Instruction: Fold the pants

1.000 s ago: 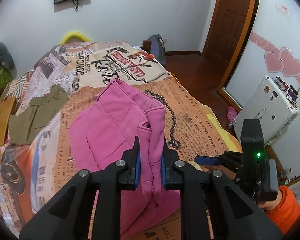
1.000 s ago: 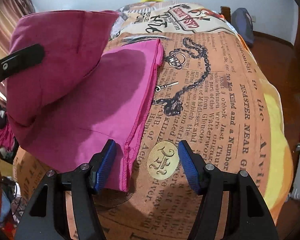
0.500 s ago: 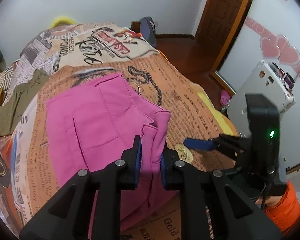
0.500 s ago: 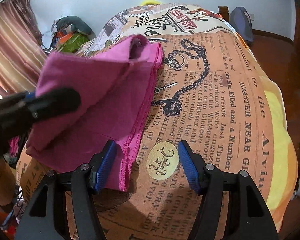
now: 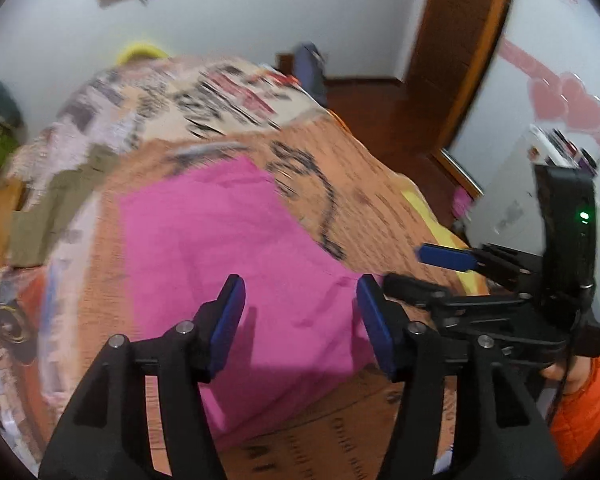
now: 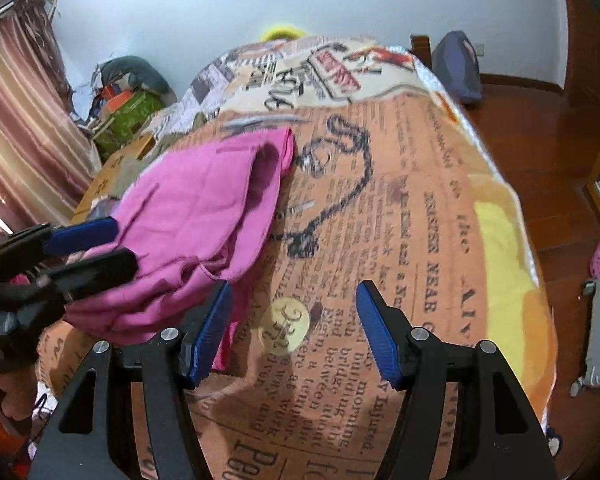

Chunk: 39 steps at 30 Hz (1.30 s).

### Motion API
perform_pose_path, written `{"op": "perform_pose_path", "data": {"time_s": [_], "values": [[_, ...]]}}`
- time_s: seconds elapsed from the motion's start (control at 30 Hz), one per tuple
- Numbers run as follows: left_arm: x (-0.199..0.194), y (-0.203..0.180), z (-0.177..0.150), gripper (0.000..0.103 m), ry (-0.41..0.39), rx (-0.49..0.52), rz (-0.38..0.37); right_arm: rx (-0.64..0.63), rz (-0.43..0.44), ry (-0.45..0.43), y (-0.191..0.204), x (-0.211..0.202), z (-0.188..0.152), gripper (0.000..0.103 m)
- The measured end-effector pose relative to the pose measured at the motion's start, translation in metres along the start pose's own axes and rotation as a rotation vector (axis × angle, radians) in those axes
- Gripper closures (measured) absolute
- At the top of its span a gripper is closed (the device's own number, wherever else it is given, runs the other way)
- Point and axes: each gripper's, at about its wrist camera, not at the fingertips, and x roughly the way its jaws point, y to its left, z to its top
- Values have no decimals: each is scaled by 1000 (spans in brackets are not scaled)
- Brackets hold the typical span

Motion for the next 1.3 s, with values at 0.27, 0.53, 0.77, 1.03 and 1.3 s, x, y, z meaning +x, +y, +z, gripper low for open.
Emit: {"op": "perform_pose_path", "data": {"time_s": [0.27, 0.53, 0.77, 1.03, 1.3], "values": [[0, 69, -14, 42, 57, -82, 149, -31, 20, -41, 23, 4, 17, 43], [9, 78, -45, 41, 95, -60, 167, -100, 10, 26, 39, 26, 2, 43], [19, 92, -47, 25, 89, -106, 116, -96, -9, 57, 25, 27, -19, 42], [1, 107, -32, 26, 51, -138, 100, -121, -39, 12, 37, 12, -1, 41], [9, 140, 9, 26, 7, -172, 116, -111, 7, -41, 50, 16, 26, 41]]}}
